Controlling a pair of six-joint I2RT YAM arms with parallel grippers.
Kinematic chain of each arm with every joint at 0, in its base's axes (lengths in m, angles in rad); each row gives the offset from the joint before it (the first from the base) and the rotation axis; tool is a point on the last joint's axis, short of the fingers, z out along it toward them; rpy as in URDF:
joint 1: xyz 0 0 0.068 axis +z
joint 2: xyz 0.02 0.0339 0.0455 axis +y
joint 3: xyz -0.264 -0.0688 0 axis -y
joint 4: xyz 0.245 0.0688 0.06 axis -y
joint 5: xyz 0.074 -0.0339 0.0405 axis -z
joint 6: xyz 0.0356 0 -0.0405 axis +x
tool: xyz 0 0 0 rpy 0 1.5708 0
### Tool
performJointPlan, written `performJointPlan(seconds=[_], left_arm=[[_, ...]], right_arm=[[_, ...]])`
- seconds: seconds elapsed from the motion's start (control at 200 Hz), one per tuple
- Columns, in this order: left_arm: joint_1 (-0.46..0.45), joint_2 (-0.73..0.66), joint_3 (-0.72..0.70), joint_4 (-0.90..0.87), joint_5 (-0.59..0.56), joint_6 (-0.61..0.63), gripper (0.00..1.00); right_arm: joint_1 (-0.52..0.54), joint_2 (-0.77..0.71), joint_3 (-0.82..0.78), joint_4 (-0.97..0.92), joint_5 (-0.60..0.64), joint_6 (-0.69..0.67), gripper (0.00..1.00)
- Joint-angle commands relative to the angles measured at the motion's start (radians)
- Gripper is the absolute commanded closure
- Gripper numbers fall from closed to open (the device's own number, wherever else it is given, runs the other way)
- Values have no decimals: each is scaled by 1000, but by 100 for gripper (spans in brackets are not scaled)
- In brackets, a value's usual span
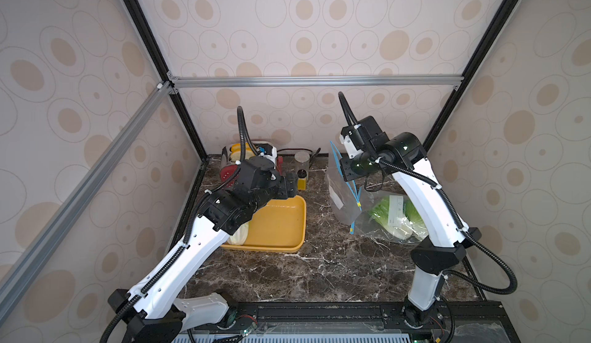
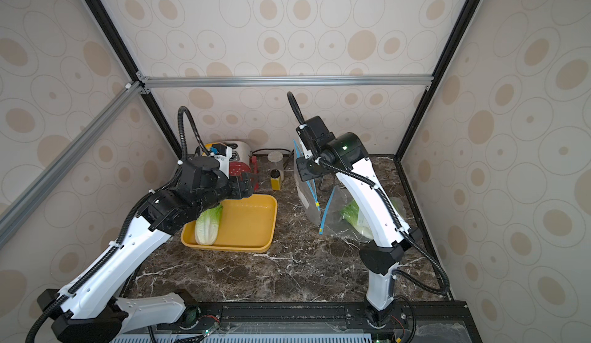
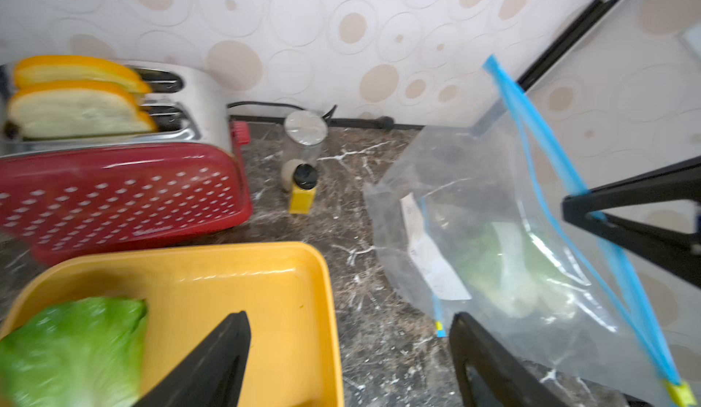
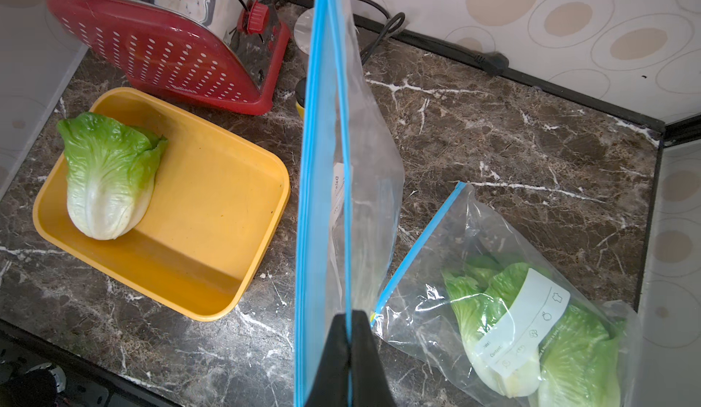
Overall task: Put the chinese cabbages into a zipper bag and zip it
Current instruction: Open the zipper of the food storage bag, then pick up the Chinese cabbage from the basket.
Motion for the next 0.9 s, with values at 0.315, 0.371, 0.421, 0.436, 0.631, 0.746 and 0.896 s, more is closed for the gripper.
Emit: performJointPlan(seconds=[0.315, 0.371, 0.421, 0.436, 0.631, 0.746, 0.896], left_arm=[[362, -20, -202, -295, -141, -60, 1], [363, 7, -212, -305, -182, -53, 1], [365, 30, -223, -295, -185, -39, 1], [366, 40, -225, -291, -184, -31, 1], [372, 229, -196, -260, -186, 46, 1], [388, 290, -224, -176, -173, 48, 1], [408, 379, -227, -153, -197, 71, 1]], right_arm=[[9, -6, -45, 20, -42, -46, 100], [8, -14, -57, 32, -53, -45, 100], [9, -19, -61, 37, -55, -48, 100], [9, -20, -62, 40, -55, -50, 100], [8, -26, -87, 54, -61, -51, 100], [8, -29, -96, 61, -60, -50, 100], [8, -27, -99, 58, -53, -50, 100]])
